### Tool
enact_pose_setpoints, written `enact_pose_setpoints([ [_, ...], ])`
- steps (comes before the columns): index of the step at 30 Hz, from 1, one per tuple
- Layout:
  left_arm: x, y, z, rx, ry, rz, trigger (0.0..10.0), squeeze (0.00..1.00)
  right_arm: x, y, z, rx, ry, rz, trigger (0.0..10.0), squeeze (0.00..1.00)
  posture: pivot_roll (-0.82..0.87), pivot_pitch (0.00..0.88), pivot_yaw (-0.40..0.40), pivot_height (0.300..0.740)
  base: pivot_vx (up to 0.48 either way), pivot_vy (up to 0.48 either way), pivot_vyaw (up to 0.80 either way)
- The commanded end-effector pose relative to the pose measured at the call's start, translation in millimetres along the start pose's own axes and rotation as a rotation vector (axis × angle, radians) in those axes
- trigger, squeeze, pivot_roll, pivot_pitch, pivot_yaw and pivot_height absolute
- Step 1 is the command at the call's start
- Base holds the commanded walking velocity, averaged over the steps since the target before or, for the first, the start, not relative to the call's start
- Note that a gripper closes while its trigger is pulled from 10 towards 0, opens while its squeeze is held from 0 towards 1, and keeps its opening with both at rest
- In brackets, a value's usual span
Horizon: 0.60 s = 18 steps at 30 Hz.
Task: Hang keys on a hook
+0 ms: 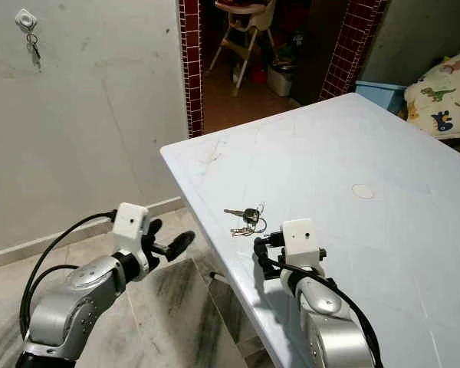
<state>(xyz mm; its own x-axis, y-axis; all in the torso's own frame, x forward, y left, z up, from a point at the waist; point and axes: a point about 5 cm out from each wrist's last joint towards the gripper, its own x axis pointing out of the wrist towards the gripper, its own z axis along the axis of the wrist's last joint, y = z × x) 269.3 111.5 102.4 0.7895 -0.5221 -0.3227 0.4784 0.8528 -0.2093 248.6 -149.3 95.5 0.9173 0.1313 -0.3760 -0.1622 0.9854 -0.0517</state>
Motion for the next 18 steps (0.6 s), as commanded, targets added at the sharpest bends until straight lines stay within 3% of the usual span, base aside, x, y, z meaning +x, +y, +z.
enact_pose_setpoints([
  [1, -2.9, -4.9, 6, 0.032, -0.014, -0.037, 10.0, 0.00, 2.8, -3.0, 5, 0.007, -0.020, -0.018, 10.0, 0.00, 0.07, 0.000, -0.039, 0.740, 0.000, 0.000, 0.00],
  [11, -29.0, 1.3, -17, 0.105, 0.089, -0.090, 10.0, 0.00, 18.9, 11.0, 14, 0.050, -0.033, 0.011, 10.0, 0.00, 0.09, 0.000, -0.037, 0.740, 0.000, 0.000, 0.00],
  [18, -28.6, 0.8, -12, 0.133, 0.062, -0.098, 10.0, 0.00, 37.4, 11.6, 14, 0.061, -0.008, -0.006, 10.0, 0.00, 0.10, 0.000, -0.037, 0.740, 0.000, 0.000, 0.00],
])
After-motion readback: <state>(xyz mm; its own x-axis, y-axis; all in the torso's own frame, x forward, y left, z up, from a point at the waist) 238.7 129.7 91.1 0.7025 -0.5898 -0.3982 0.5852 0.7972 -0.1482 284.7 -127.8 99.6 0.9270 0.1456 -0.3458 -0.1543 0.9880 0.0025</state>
